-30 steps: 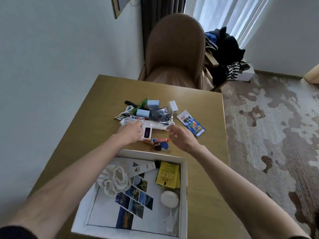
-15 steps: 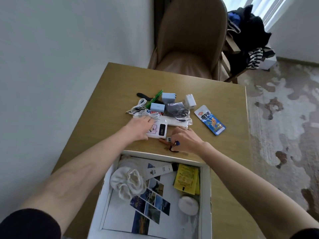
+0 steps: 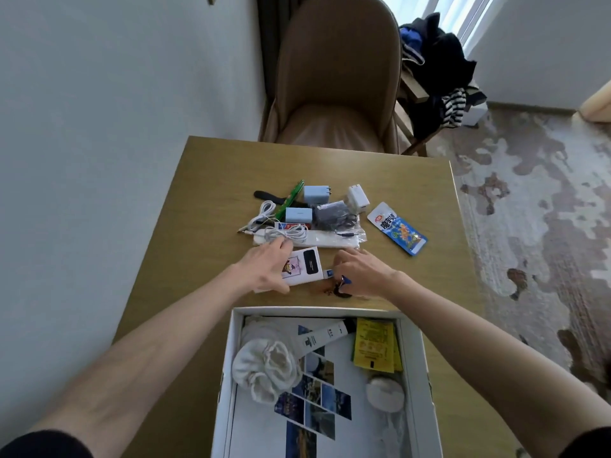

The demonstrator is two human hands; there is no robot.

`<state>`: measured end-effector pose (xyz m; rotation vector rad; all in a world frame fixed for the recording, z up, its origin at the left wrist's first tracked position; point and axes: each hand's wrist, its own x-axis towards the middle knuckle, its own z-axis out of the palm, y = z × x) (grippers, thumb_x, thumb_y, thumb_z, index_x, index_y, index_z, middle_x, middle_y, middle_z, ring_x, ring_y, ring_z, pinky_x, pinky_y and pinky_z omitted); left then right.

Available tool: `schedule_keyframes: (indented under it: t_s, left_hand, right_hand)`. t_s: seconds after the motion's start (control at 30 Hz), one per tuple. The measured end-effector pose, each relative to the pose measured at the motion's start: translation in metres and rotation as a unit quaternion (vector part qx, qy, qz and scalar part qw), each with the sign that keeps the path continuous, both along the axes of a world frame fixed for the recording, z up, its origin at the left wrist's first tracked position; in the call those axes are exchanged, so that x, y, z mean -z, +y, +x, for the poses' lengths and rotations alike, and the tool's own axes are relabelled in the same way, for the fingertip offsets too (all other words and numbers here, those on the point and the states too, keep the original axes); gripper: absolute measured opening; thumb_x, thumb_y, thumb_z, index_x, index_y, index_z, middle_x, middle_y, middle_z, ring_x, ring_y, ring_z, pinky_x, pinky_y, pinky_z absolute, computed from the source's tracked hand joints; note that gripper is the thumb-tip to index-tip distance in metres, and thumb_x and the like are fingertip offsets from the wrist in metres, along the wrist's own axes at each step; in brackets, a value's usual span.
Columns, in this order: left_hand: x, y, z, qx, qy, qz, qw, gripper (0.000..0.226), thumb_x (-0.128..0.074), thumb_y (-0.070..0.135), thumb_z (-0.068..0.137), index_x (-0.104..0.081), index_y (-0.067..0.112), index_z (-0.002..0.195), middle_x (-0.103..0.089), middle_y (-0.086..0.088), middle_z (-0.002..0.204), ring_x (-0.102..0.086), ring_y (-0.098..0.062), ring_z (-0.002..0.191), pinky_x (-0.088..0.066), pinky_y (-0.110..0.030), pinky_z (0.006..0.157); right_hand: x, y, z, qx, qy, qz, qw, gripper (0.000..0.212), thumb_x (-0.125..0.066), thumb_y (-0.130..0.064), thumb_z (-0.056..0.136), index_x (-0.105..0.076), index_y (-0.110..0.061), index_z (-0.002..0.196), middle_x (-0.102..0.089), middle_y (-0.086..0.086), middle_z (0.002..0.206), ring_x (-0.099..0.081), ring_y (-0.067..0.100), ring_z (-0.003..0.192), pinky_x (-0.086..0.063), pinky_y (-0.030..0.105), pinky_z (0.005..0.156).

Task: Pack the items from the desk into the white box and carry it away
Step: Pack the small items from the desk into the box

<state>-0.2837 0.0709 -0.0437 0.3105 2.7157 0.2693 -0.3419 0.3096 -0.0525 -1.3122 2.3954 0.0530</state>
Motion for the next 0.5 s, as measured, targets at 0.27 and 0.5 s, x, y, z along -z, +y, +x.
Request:
schedule_keyframes:
  t_s: [0.27,0.5]
  left_hand:
    - [-0.059,-0.016,0.022,-0.092,0.099,0.150,0.979,0.070,-0.073,0.047,0.061,-0.040,0.022,0.118,-0.050,0.004,0.104,-0.050,-0.009,0.087,-0.046,-0.021,0.070]
    - [-0.108,0.014,0.073,-0.180,0.191,0.293,0.920,0.075,-0.083,0.036,0.062,-0.040,0.018,0.120,-0.055,0.002,0.106,-0.061,-0.010,0.090,-0.057,-0.018,0.068]
  right_hand:
    - [-0.015,0.012,0.004,0.078,-0.053,-0.136,0.986,0.017,-0.071,-0.025,0.087,-0.072,-0.020,0.104,-0.059,0.001,0.124,-0.052,0.019,0.115,-0.046,0.037,0.095]
    - [-0.074,0.025,0.033,0.237,-0.144,-0.399,0.874,0.005,-0.069,-0.011,0.088,-0.069,-0.015,0.091,-0.062,-0.003,0.131,-0.063,0.014,0.111,-0.050,0.030,0.093]
